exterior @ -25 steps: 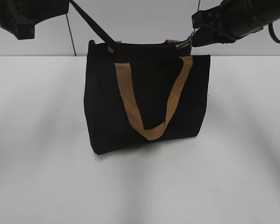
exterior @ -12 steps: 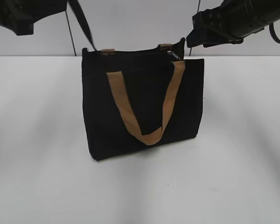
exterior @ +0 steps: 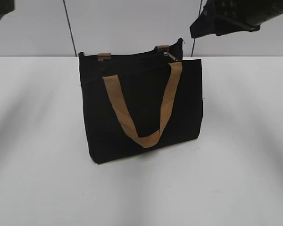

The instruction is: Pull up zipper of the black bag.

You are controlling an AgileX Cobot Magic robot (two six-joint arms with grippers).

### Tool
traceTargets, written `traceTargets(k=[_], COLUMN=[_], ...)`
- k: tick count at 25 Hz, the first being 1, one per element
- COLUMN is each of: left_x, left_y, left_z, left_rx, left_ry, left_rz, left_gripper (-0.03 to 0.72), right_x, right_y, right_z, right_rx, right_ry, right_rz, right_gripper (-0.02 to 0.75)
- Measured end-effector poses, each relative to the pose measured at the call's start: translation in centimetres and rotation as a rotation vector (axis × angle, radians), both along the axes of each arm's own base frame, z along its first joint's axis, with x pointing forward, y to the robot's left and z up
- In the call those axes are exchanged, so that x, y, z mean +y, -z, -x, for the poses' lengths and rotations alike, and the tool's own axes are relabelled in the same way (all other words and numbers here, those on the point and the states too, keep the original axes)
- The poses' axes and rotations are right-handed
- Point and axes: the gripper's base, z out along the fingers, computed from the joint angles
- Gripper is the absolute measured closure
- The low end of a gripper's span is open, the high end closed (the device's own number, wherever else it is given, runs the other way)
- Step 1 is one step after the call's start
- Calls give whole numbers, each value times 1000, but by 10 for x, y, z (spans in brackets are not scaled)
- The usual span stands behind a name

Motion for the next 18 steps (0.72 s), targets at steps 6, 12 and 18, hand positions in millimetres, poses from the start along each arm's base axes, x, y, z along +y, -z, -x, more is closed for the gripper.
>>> traceTargets(k=[6,12,18], left_x=[42,22,15], left_y=[31,39,28], left_z=[6,12,10], left_rx=[333,638,851], left_ry=[-570,-449,-380], left_rz=[96,185,96], left_gripper=[180,180,180], right_x=[-2,-8,-55], right_y=[-8,-8,-4], right_z=[8,14,21], right_rx=[-7,61,261], right_ry=[-40,-1,195], right_rz=[36,55,38], right_gripper=[218,218,218])
